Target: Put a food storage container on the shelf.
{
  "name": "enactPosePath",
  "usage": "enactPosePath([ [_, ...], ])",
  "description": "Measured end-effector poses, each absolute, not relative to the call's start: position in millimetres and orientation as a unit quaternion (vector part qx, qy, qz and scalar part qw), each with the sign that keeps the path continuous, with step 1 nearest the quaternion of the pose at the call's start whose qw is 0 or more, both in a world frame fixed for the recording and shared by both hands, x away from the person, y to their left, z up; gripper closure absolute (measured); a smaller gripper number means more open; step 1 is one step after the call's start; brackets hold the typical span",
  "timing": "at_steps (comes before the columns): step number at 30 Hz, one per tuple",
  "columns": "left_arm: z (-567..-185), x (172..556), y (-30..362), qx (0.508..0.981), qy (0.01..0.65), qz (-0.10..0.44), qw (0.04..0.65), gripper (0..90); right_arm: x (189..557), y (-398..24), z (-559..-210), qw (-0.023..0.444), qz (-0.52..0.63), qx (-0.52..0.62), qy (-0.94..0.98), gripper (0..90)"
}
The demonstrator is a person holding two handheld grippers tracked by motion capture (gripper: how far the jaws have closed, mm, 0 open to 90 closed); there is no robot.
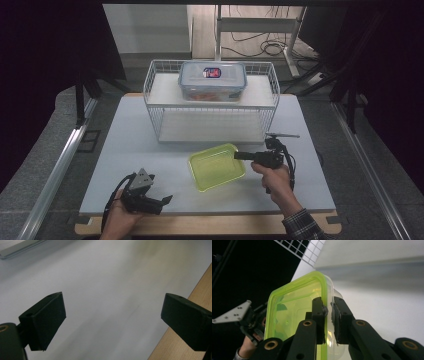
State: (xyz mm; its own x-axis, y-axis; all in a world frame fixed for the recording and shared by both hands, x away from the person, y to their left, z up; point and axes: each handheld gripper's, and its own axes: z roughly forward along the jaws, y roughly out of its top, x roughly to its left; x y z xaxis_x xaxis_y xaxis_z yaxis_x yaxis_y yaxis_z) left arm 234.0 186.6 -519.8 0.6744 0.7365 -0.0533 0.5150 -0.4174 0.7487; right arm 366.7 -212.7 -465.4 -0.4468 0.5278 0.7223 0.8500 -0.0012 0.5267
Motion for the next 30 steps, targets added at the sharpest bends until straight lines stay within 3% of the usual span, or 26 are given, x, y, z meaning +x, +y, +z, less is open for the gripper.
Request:
enactPosePath([
  [16,-520,234,187,0.830,0.377,0.143,0.385,5.4,375,-217,-409,0.160,-0.534,-0.491,-0.669,80.6],
  [30,-520,235,188,0.829,0.378,0.143,0.387,5.5,388,-222,-352,0.132,-0.563,-0.489,-0.653,80.6],
])
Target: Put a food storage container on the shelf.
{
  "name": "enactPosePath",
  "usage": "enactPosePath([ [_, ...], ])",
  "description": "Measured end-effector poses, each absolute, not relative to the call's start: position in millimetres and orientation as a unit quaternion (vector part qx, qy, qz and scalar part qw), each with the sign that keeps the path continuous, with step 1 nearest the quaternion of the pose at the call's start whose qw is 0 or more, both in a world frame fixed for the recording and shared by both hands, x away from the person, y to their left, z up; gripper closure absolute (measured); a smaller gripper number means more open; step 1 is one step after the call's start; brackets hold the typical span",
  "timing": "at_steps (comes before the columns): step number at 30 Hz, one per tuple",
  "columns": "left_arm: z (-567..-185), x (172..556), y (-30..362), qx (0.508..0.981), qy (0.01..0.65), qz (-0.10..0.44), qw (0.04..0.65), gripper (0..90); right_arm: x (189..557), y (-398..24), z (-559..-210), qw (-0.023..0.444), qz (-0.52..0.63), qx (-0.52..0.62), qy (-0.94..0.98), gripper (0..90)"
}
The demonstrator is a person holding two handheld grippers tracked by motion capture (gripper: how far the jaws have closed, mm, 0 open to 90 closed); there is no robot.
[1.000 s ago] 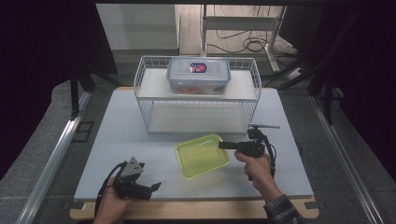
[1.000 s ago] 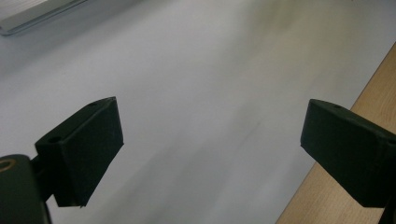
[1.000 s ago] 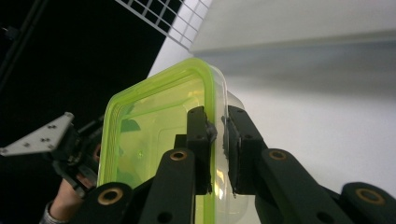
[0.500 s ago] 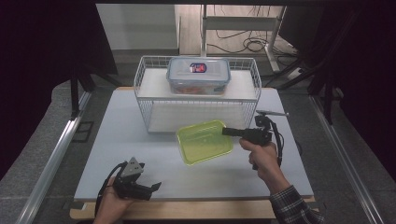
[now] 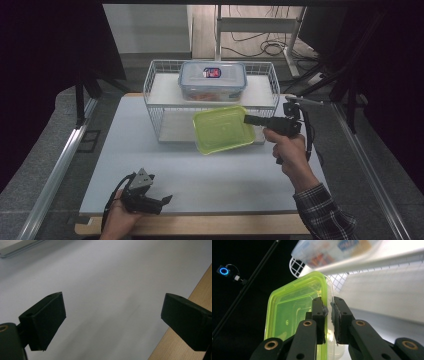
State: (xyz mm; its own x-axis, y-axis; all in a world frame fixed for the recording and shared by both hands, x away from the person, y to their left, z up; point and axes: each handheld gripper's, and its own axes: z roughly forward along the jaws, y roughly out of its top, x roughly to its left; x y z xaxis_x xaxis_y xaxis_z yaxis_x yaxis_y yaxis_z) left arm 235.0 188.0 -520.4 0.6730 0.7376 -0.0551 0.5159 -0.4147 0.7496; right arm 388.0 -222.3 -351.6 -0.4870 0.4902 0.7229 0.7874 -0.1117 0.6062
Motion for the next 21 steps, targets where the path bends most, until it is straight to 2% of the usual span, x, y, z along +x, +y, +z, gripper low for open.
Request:
enactPosePath([
  [16,-520,235,190,0.826,0.382,0.140,0.391,5.4,411,-219,-296,0.101,-0.585,-0.494,-0.635,80.7],
  [21,-520,236,193,0.818,0.384,0.129,0.409,4.4,422,-215,-281,0.083,-0.591,-0.496,-0.630,80.6],
])
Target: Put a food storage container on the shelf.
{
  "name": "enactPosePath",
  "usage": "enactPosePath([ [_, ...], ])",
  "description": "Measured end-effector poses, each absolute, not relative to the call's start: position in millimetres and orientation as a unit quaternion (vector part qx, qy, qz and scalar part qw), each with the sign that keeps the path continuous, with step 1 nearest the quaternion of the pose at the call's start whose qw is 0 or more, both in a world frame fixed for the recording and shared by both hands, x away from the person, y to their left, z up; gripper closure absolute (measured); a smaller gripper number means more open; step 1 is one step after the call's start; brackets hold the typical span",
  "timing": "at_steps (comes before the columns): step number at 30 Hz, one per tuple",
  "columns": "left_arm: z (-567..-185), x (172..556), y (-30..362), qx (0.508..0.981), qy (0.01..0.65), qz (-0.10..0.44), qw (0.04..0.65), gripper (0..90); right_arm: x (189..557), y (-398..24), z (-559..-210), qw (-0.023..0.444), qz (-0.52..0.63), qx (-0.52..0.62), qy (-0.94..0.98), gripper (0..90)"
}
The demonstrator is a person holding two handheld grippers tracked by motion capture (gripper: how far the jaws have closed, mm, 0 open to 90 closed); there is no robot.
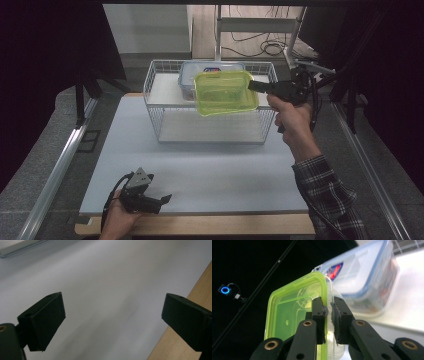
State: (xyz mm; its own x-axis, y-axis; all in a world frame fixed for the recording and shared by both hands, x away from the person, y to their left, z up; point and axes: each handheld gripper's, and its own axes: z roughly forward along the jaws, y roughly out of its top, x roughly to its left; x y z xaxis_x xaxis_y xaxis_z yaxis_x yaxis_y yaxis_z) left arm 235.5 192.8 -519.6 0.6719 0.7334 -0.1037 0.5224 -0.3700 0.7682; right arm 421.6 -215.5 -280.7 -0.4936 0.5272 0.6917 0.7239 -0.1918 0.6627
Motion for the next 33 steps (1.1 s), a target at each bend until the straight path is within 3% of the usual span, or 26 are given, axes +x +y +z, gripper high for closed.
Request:
enactPosePath([
  [15,-520,236,195,0.816,0.386,0.121,0.414,4.0,454,-186,-251,0.022,-0.588,-0.519,-0.620,80.6],
  [33,-520,235,194,0.817,0.382,0.118,0.415,4.2,479,-160,-255,-0.020,-0.569,-0.551,-0.610,80.1],
])
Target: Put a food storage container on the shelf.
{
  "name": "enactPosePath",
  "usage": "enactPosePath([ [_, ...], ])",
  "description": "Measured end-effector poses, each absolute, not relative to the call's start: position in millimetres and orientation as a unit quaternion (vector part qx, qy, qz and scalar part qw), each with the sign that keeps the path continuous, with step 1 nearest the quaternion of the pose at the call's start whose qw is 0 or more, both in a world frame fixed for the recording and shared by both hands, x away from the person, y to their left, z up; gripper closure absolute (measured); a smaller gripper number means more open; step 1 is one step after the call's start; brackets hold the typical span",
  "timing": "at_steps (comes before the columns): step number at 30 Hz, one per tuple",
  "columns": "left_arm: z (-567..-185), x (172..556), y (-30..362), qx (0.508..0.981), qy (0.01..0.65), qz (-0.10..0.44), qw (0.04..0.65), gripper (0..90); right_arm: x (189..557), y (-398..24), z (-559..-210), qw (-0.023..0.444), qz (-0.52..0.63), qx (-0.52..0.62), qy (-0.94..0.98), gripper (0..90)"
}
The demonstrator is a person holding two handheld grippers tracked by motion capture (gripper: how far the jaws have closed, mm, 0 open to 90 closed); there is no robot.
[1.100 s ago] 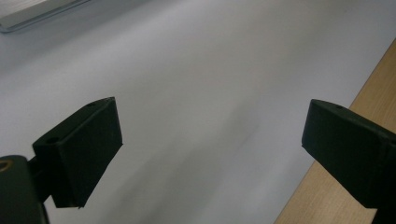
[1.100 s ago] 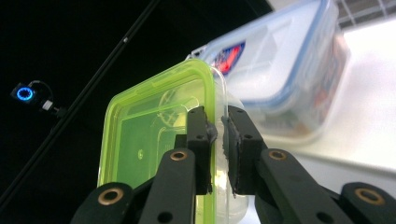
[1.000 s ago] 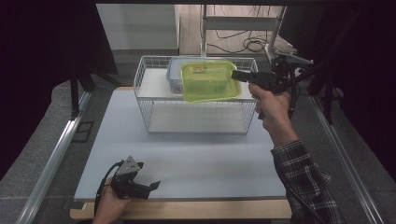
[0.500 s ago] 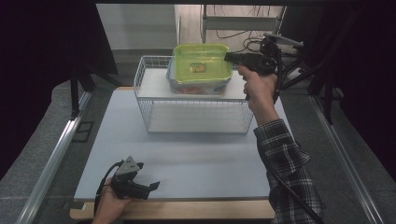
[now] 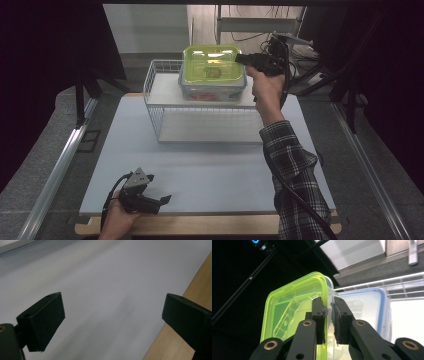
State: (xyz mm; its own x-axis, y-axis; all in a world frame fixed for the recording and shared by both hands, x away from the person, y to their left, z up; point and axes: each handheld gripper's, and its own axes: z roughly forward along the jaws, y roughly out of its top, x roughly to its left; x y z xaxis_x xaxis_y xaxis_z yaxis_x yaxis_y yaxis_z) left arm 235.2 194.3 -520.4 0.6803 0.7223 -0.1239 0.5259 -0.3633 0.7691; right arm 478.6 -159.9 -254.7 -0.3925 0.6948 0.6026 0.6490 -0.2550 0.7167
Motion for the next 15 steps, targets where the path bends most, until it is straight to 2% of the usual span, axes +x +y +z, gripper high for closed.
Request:
enactPosePath([
  [6,-520.6,235.2,194.0,0.818,0.382,0.118,0.414,4.2,479.9,-160.4,-255.3,0.038,0.565,0.552,0.612,78.9],
  [11,-520.8,235.0,193.4,0.818,0.381,0.118,0.414,4.2,482.2,-155.7,-255.9,0.077,0.543,0.552,0.628,74.0],
  [15,-521.1,235.2,193.5,0.818,0.381,0.117,0.414,4.2,485.8,-154.9,-259.2,0.079,0.540,0.552,0.630,71.5],
])
